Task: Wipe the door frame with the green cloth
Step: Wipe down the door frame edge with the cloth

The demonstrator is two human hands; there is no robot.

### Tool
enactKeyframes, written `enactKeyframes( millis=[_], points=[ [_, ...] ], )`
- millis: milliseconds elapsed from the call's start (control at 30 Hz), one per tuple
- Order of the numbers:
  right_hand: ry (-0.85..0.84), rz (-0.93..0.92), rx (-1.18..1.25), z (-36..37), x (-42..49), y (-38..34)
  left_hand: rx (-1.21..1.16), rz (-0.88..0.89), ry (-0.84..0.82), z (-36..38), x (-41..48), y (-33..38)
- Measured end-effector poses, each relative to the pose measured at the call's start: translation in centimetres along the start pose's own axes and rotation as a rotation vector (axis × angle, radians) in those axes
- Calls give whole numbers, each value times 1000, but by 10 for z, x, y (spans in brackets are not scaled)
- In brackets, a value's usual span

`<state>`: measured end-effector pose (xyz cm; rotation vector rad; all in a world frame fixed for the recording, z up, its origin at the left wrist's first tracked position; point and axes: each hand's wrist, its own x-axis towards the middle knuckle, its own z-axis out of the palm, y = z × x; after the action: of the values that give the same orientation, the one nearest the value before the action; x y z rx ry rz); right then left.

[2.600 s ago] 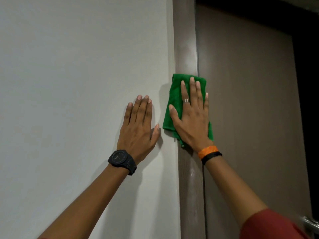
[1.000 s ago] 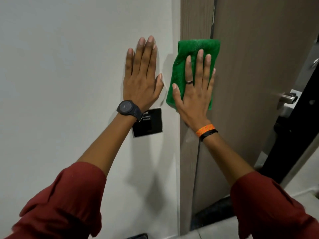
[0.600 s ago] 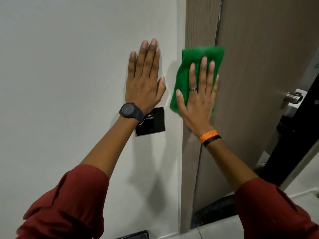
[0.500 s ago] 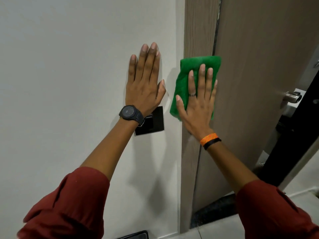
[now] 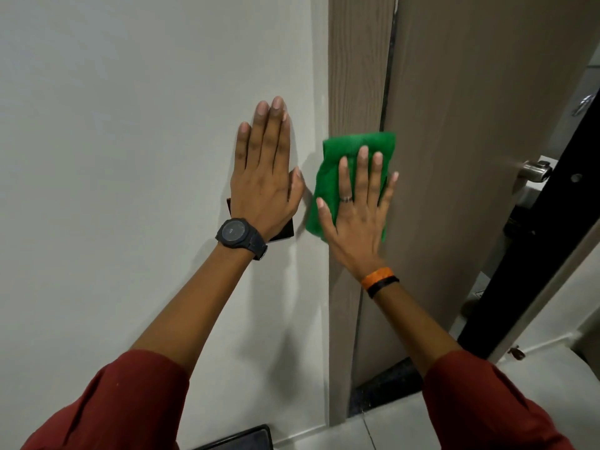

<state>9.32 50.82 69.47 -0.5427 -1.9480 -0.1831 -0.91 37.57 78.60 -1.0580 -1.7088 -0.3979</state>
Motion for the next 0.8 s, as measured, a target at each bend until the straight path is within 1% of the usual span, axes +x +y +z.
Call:
enactKeyframes(
  millis=[67, 133, 233, 333, 400, 567, 633, 700, 800],
  points=[
    [63, 15, 0, 0, 20, -1, -12, 2, -17, 4, -7, 5],
    [89, 33, 26, 2, 25, -1, -28, 5, -30, 8, -14, 9],
    [53, 48, 83, 6, -2, 2, -43, 29, -43, 13, -26, 16],
    [-15, 23, 101, 12, -36, 2, -29, 48, -58, 15, -41, 22],
    [-30, 15, 108, 13, -41, 3, -19, 62, -69, 16, -48, 24],
    [69, 38, 102, 22, -19, 3, 19, 83, -72, 23, -64, 30],
    [94, 35, 121, 29, -25, 4, 29, 102, -73, 27, -74, 33],
    [64, 32, 133, 36, -50, 6, 39, 124, -93, 32, -88, 35],
    [-93, 33, 123, 42, -109, 9, 46, 145, -139, 41, -110, 36]
  ],
)
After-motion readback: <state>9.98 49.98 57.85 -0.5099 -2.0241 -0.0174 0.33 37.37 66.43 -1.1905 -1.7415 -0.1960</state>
